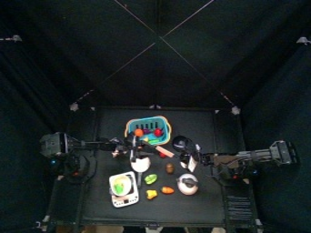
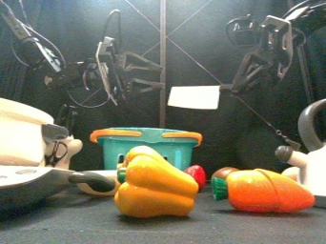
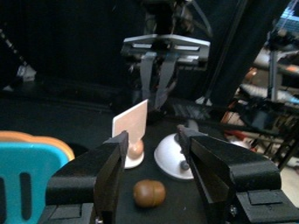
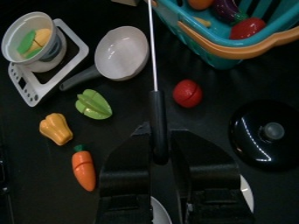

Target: Cut kiwi

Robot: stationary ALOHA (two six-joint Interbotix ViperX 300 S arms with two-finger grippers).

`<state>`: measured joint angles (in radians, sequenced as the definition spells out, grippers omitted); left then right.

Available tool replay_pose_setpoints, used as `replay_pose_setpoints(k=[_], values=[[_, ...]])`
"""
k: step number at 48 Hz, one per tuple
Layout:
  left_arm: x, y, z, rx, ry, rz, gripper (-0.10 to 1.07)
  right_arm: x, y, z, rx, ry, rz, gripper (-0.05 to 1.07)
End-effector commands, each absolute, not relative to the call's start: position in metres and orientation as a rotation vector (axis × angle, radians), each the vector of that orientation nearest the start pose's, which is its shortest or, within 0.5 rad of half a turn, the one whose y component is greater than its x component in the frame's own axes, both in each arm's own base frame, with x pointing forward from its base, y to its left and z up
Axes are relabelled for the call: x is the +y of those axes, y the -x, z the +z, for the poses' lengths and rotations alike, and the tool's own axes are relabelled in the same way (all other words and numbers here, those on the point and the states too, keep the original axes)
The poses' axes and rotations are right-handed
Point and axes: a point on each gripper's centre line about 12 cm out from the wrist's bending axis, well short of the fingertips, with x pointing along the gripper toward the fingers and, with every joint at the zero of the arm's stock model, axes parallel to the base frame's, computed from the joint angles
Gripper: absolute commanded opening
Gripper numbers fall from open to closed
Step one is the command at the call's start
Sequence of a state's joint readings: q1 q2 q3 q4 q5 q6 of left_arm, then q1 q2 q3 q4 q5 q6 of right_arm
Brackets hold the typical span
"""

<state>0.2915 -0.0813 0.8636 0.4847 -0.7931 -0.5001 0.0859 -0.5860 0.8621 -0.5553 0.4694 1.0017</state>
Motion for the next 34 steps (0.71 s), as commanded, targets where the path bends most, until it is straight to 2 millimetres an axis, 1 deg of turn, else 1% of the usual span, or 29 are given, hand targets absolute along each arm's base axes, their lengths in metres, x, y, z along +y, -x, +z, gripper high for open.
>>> replay_pose_setpoints(k=[1,5,7,12,16,19,20,21,26,30,34], values=[[0.066,-0.361,0.230,0.050,0.109,-0.053,0.85,0.003,-0.266,0.273,0.597,-0.342,-0.277,0.34],[0.064,-0.366,0.232,0.094,0.062,-0.059,0.85,0.013,-0.266,0.272,0.653,-0.315,-0.236,0.33],[0.058,-0.368,0.233,0.104,0.035,-0.085,0.85,0.015,-0.263,0.269,0.703,-0.270,-0.212,0.33],[0.045,-0.370,0.233,0.113,-0.021,-0.152,0.85,0.012,-0.256,0.269,0.764,-0.213,-0.194,0.33],[0.032,-0.373,0.232,0.119,-0.032,-0.195,0.85,0.007,-0.256,0.269,0.770,-0.177,-0.182,0.33],[0.027,-0.377,0.230,0.125,-0.032,-0.208,0.85,0.000,-0.258,0.266,0.771,-0.165,-0.192,0.33],[0.026,-0.378,0.229,0.130,-0.030,-0.209,0.85,-0.001,-0.258,0.265,0.770,-0.162,-0.193,0.33],[0.026,-0.384,0.227,0.132,-0.022,-0.206,0.85,-0.002,-0.261,0.260,0.754,-0.145,-0.183,0.33],[0.031,-0.395,0.219,0.141,0.025,-0.174,0.85,-0.003,-0.264,0.254,0.737,-0.120,-0.173,0.33],[0.038,-0.399,0.213,0.157,0.052,-0.141,0.85,-0.003,-0.266,0.250,0.750,-0.127,-0.173,0.33],[0.038,-0.401,0.207,0.171,0.061,-0.137,0.85,-0.001,-0.269,0.245,0.768,-0.126,-0.170,0.33]])
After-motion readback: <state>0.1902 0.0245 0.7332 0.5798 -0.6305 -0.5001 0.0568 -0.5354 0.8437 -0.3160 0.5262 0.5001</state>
